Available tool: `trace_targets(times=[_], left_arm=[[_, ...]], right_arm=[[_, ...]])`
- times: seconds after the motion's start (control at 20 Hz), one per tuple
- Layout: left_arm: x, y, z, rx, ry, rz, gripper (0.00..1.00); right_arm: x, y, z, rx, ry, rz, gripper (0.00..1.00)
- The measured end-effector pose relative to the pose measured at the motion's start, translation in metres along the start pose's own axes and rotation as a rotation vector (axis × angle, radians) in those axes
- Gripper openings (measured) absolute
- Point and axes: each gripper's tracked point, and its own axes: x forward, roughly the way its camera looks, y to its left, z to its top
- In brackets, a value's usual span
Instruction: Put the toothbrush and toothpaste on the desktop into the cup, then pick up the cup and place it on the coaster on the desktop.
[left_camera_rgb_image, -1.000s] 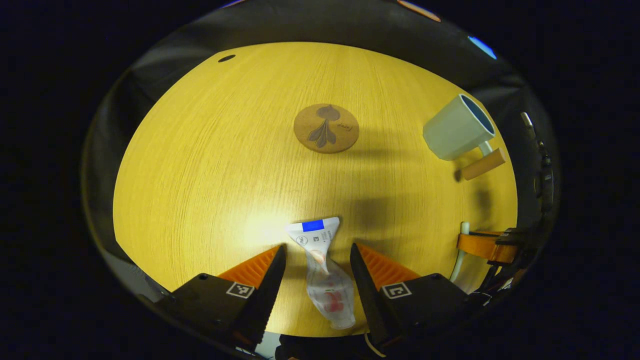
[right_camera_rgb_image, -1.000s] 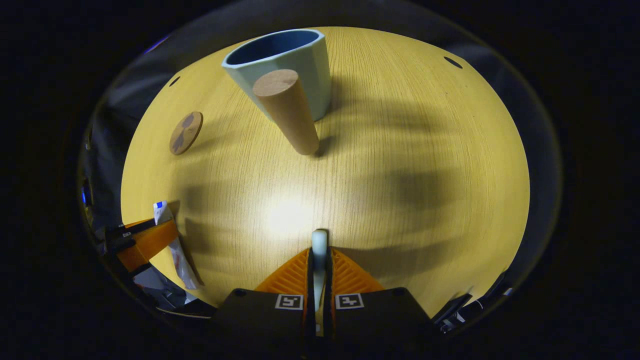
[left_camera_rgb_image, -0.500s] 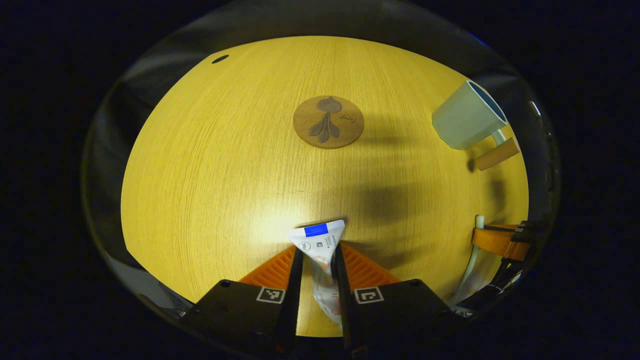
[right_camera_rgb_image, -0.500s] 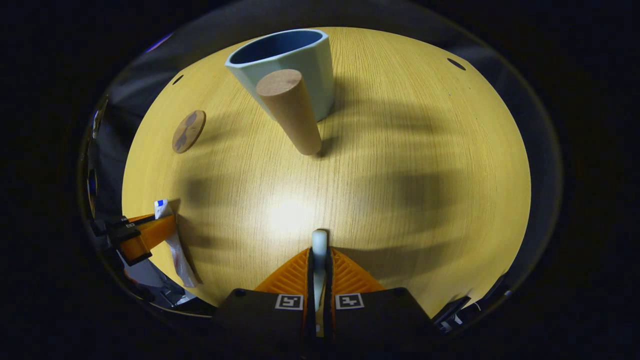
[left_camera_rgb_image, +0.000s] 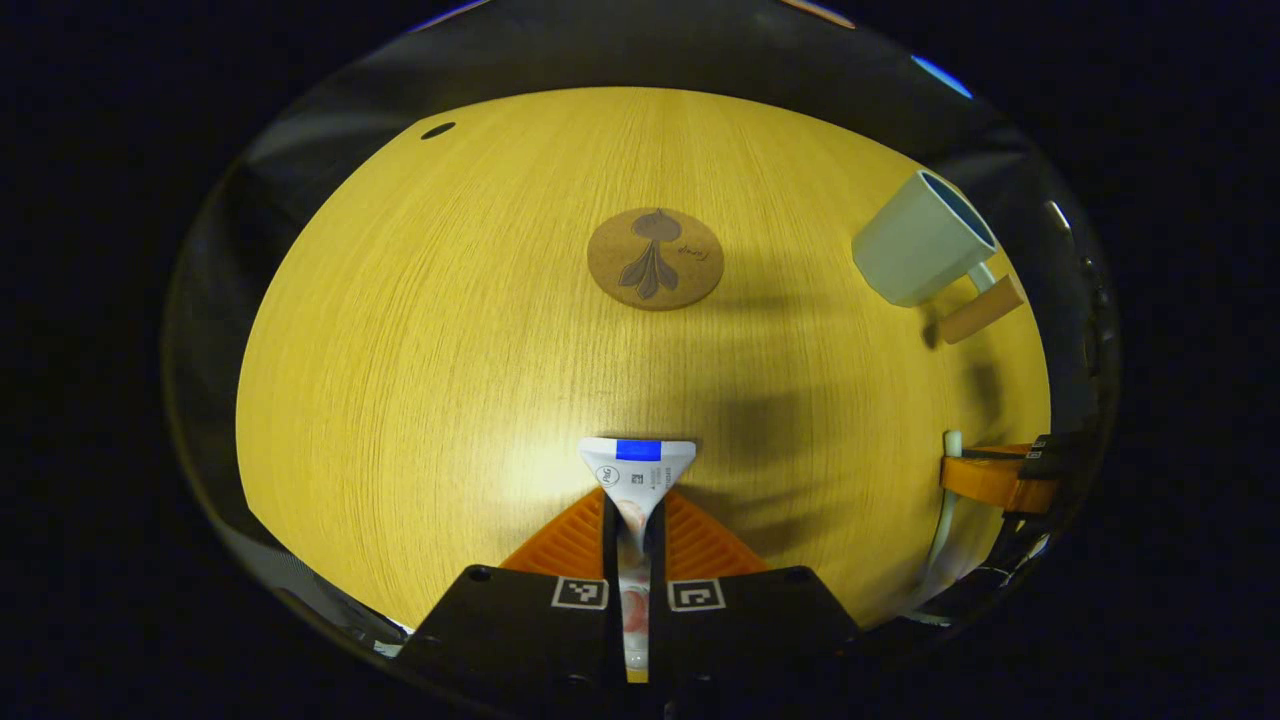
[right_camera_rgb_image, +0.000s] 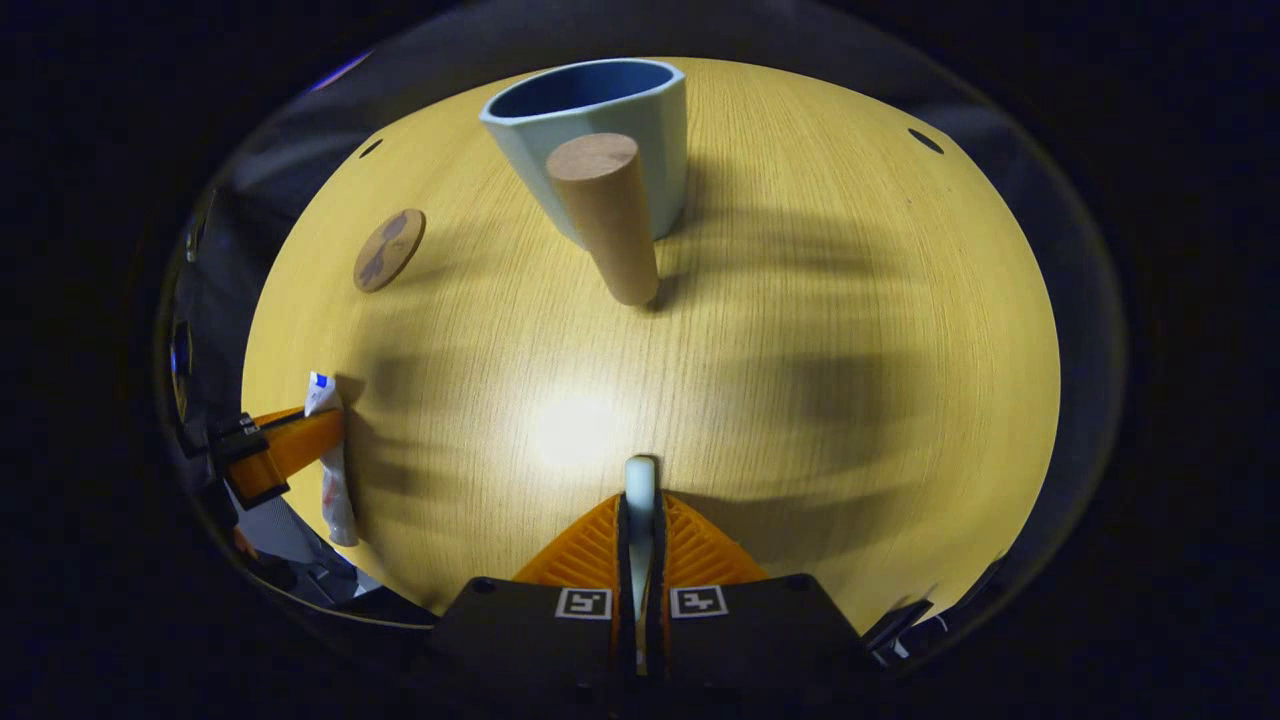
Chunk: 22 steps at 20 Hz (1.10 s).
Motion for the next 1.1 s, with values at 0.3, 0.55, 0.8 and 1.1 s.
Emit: trace_targets(times=[0.3, 0.55, 0.8, 1.1], left_arm=[[0.000, -0.001, 0.001, -0.014, -0.029, -0.019, 0.06], [-0.007, -0.006, 0.005, -0.128, -0.064, -0.151, 0.03], [-0.015, -0.001, 0.014, -0.155, -0.168, -0.208, 0.02], [-0.051, 0.001, 0.037, -0.129, -0.296, -0.250, 0.01]], right_arm=[[0.000, 0.001, 0.000, 0.041, -0.085, 0.021, 0.05], [-0.001, -0.002, 0.004, 0.098, -0.245, 0.021, 0.04], [-0.021, -0.014, 0.012, 0.173, -0.385, 0.030, 0.04], [-0.093, -0.031, 0.047, 0.205, -0.643, 0.036, 0.04]])
